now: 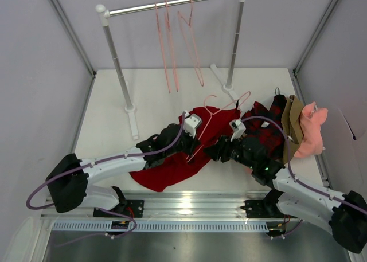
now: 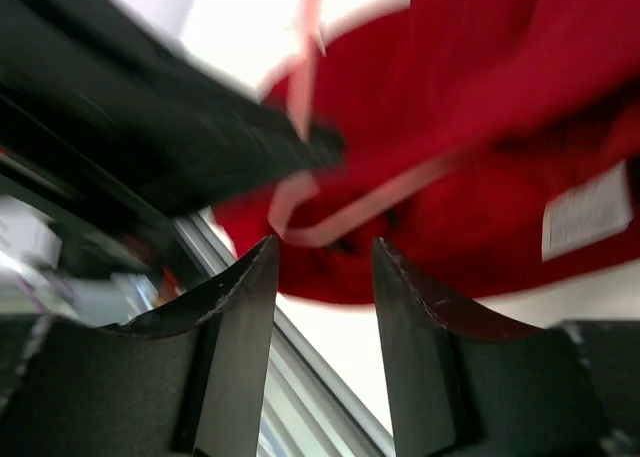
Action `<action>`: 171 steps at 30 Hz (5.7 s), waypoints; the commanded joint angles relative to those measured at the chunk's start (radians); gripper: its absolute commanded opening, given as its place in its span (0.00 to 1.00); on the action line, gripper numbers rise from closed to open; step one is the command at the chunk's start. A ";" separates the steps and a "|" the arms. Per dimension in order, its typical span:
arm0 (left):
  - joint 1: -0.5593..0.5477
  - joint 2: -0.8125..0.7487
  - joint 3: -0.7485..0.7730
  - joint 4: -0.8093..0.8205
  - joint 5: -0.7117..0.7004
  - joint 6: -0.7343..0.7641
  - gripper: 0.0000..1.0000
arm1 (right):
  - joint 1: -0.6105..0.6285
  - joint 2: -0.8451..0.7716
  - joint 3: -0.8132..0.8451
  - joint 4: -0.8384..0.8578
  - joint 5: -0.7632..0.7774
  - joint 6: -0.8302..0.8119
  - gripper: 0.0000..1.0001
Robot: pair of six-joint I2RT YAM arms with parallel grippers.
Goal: Place the skirt on the hanger
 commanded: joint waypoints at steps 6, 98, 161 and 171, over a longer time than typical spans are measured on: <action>0.017 -0.062 0.010 0.029 -0.034 0.024 0.00 | 0.089 0.218 -0.064 0.321 -0.046 -0.237 0.45; 0.024 -0.202 -0.158 0.080 -0.241 -0.021 0.00 | 0.286 0.844 0.075 0.757 0.049 -0.506 0.56; -0.117 0.007 0.093 -0.163 -0.350 -0.482 0.00 | 0.732 0.476 0.308 0.038 0.993 -0.555 0.00; -0.118 -0.025 0.026 -0.068 -0.385 -0.334 0.00 | 0.726 0.353 0.338 -0.203 0.896 -0.449 0.00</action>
